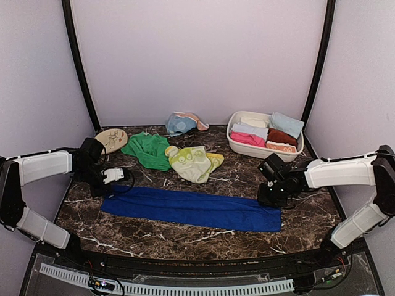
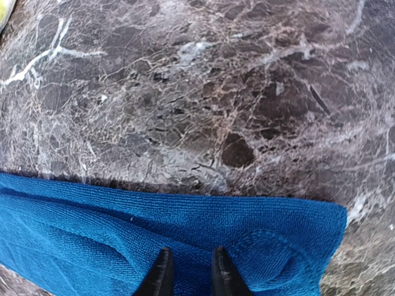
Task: Roll the towels
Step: Smooth out the towel at the center of the board.
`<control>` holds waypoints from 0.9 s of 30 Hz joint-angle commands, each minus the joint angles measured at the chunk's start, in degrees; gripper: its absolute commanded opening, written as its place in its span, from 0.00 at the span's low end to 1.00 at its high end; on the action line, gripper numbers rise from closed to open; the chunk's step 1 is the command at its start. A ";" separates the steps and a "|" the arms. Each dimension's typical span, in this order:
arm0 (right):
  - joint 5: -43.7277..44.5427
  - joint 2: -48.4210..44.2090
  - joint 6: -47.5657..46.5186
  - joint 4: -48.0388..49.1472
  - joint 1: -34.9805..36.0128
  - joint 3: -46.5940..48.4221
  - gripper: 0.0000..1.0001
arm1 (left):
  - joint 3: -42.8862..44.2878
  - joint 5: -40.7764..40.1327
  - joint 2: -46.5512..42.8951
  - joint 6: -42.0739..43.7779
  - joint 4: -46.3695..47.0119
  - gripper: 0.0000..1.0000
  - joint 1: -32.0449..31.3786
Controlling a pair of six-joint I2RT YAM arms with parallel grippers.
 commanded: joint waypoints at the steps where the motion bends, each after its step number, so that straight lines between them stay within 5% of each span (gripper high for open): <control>1: 1.05 -0.34 2.40 0.67 0.69 0.06 0.18 | -1.14 -0.34 -1.22 1.33 -1.78 0.19 -0.14; 6: 1.48 -0.62 2.93 1.46 0.69 0.33 0.00 | -1.27 -2.37 -0.54 2.37 0.65 0.25 -0.17; 24: 5.33 -8.17 1.73 -1.95 0.69 2.23 0.00 | -0.39 0.40 6.33 -1.04 3.09 0.25 -1.04; 27: 5.73 -8.36 1.36 -2.42 0.63 2.33 0.00 | -0.31 -0.66 7.94 -1.24 3.59 0.18 -1.02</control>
